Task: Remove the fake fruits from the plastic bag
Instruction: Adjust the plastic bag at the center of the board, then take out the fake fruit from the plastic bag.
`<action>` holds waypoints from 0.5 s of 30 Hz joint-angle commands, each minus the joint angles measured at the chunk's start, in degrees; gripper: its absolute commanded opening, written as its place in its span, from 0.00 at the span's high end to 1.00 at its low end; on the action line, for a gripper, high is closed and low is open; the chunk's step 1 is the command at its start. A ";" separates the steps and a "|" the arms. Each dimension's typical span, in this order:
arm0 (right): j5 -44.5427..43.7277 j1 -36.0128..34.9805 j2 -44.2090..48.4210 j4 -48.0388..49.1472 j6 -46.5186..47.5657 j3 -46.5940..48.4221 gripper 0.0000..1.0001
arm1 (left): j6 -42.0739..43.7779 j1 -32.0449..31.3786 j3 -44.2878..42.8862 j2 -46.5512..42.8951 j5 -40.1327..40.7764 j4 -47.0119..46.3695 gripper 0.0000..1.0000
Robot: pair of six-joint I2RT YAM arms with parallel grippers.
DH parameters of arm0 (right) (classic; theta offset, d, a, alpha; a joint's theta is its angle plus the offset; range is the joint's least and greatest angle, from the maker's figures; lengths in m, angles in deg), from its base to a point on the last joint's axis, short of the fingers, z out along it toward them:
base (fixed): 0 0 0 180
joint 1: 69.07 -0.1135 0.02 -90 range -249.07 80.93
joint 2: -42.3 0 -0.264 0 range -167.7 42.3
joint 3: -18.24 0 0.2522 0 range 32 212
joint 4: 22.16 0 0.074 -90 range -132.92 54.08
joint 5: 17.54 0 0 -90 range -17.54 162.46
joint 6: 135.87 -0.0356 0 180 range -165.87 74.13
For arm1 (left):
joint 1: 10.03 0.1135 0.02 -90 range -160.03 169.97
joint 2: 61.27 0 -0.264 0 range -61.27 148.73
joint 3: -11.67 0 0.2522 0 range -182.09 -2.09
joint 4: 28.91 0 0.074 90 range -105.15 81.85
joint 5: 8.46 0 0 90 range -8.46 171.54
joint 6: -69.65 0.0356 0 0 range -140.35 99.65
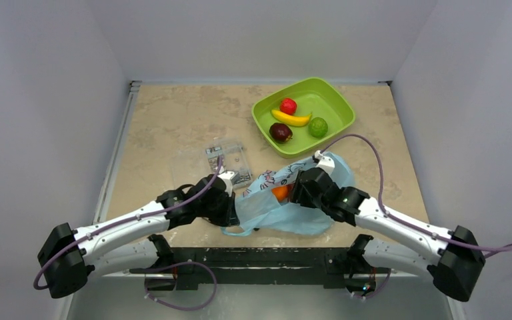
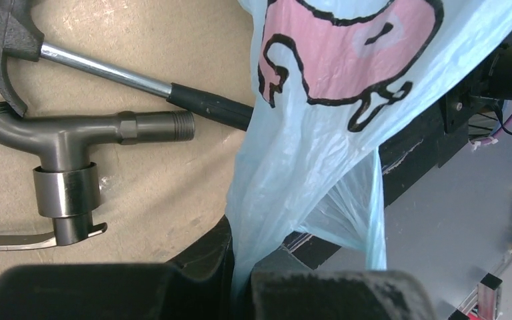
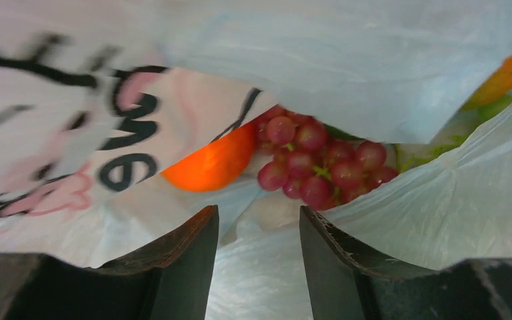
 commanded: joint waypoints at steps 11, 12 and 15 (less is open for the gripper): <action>5.32 3.12 -17.98 16.51 7.77 5.96 0.28 | -3.10 0.06 3.24 -3.06 -1.92 -2.07 1.00; 6.00 3.12 -18.59 17.03 7.68 5.78 0.28 | -3.09 0.01 3.38 -3.43 -2.02 -2.09 1.00; 7.22 3.12 -20.04 19.21 6.82 4.59 0.28 | -3.27 0.05 3.27 -3.73 -2.30 -2.02 1.00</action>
